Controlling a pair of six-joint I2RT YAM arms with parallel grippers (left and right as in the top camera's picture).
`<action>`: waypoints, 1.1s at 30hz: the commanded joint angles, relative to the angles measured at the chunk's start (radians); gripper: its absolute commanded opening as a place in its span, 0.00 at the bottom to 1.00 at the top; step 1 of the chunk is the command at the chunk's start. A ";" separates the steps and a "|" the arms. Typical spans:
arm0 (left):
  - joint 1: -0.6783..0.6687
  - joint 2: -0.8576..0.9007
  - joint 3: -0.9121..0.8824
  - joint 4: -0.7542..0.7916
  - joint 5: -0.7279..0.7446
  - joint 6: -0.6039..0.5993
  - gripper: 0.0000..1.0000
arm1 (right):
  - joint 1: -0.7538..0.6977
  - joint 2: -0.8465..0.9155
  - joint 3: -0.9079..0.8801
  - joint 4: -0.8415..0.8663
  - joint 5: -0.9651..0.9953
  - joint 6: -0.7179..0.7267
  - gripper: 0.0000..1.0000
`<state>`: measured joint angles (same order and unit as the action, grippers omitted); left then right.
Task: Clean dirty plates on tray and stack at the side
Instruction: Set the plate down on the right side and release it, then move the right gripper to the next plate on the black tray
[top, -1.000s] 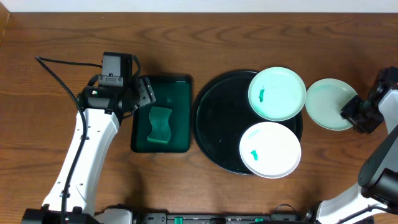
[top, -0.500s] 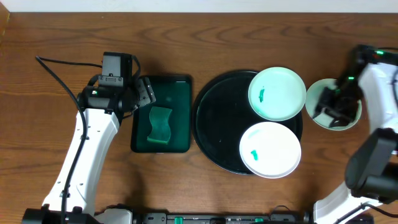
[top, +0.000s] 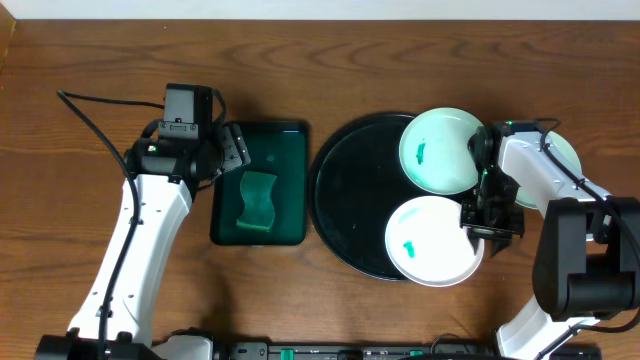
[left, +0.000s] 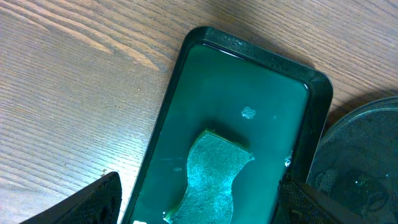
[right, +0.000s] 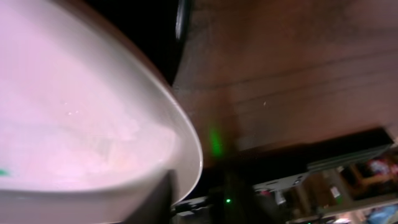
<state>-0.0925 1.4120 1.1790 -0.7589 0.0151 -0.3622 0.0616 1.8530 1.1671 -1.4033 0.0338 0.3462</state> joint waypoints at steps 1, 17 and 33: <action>0.003 0.001 0.016 -0.002 -0.016 0.003 0.80 | 0.006 0.004 0.000 0.006 0.013 0.020 0.16; 0.003 0.001 0.016 -0.002 -0.016 0.002 0.81 | 0.033 0.004 -0.034 0.079 -0.035 0.027 0.27; 0.003 0.001 0.016 -0.002 -0.016 0.002 0.81 | 0.066 0.004 -0.058 0.175 -0.236 -0.024 0.01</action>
<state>-0.0925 1.4120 1.1790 -0.7589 0.0154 -0.3618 0.1204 1.8523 1.1160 -1.2598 -0.0830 0.3553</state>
